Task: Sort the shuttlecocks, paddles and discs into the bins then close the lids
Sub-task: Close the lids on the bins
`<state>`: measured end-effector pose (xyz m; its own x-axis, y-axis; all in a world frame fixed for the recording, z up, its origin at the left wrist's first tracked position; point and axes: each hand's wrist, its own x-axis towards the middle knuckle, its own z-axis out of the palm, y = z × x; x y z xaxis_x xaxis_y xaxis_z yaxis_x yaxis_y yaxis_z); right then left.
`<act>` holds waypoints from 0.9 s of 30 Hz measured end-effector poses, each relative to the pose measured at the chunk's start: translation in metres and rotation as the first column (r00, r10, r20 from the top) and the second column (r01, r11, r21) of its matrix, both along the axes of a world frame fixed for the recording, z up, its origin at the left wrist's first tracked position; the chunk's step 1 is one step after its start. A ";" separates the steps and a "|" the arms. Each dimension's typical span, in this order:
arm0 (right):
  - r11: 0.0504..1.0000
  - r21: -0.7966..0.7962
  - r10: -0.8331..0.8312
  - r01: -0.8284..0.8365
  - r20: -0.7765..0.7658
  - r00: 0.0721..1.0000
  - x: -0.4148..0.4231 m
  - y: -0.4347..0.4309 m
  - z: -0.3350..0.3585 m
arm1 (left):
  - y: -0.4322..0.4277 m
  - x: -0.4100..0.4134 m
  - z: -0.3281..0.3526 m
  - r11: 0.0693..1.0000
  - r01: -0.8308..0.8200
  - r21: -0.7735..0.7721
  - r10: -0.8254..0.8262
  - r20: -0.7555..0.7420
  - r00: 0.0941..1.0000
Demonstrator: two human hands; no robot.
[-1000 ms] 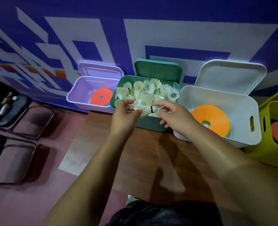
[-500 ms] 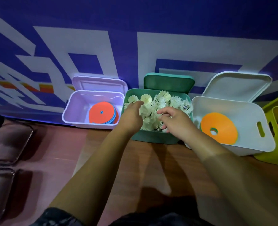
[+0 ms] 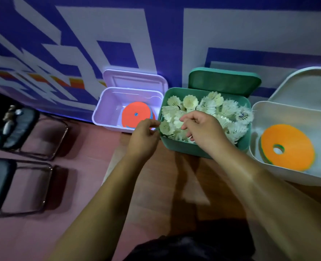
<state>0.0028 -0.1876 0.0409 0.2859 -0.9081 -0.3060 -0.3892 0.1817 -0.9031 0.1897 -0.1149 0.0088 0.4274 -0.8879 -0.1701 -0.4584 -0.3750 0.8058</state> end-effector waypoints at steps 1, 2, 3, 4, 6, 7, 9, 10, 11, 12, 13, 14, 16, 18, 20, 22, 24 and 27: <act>1.000 -0.011 0.006 -0.006 0.023 1.000 0.006 0.000 0.000 | 0.005 0.002 0.003 1.000 -0.008 0.003 0.008 -0.004 1.000; 0.999 -0.030 0.013 -0.012 0.049 0.999 0.013 0.001 0.000 | 0.010 0.006 0.003 1.000 -0.018 0.012 0.018 -0.006 1.000; 0.998 -0.053 0.022 -0.018 0.067 0.997 0.019 0.001 0.000 | 0.014 0.011 0.004 0.999 -0.028 0.032 0.029 -0.003 1.000; 0.997 -0.079 0.033 -0.027 0.076 0.997 0.026 0.001 0.000 | 0.018 0.017 0.005 0.998 -0.036 0.052 0.036 0.006 0.999; 0.988 -0.137 0.085 -0.075 0.072 0.994 0.042 0.001 0.002 | 0.025 0.031 0.009 0.996 -0.032 0.083 0.030 0.033 0.999; 0.981 -0.162 0.120 -0.107 0.070 0.990 0.050 0.000 0.003 | 0.028 0.037 0.012 0.996 -0.029 0.087 0.026 0.038 0.999; 0.968 -0.201 0.165 -0.152 0.051 0.985 0.065 -0.004 0.007 | 0.033 0.048 0.017 0.996 -0.038 0.077 0.037 0.023 0.999; 0.962 -0.218 0.177 -0.165 0.036 0.983 0.072 -0.006 0.009 | 0.034 0.054 0.019 0.996 -0.053 0.068 0.053 0.009 0.999; 0.956 -0.232 0.190 -0.180 0.020 0.982 0.079 -0.010 0.011 | 0.035 0.061 0.020 0.996 -0.070 0.056 0.070 -0.001 0.998; 0.952 -0.235 0.203 -0.197 0.003 0.979 0.086 -0.014 0.012 | 0.035 0.068 0.020 0.995 -0.084 0.045 0.085 -0.010 0.996; 0.950 -0.227 0.213 -0.213 -0.023 0.977 0.092 -0.018 0.012 | 0.034 0.075 0.019 0.995 -0.096 0.040 0.097 -0.018 0.995; 0.952 -0.210 0.216 -0.222 -0.052 0.975 0.098 -0.023 0.010 | 0.033 0.082 0.017 0.993 -0.108 0.037 0.109 -0.028 0.994; 0.961 -0.166 0.206 -0.219 -0.096 0.974 0.111 -0.032 0.006 | 0.029 0.097 0.012 0.991 -0.129 0.045 0.132 -0.050 0.990; 0.979 -0.095 0.177 -0.182 -0.057 0.983 0.127 -0.041 0.002 | 0.026 0.114 0.006 0.991 -0.129 0.044 0.132 -0.073 0.989; 0.995 0.050 0.084 -0.087 0.055 0.995 0.149 -0.050 -0.003 | 0.022 0.135 0.000 0.993 -0.113 0.021 0.115 -0.091 0.989; 0.979 0.201 -0.043 0.011 0.154 0.987 0.170 -0.060 -0.005 | 0.014 0.159 -0.007 0.993 -0.114 0.012 0.115 -0.121 0.986; 0.950 0.296 -0.165 0.101 0.203 0.965 0.192 -0.070 -0.012 | 0.004 0.189 -0.014 0.994 -0.108 0.027 0.111 -0.138 0.984; 0.889 0.386 -0.335 0.245 0.186 0.924 0.224 -0.088 -0.027 | -0.012 0.239 -0.026 0.993 -0.112 0.033 0.116 -0.169 0.979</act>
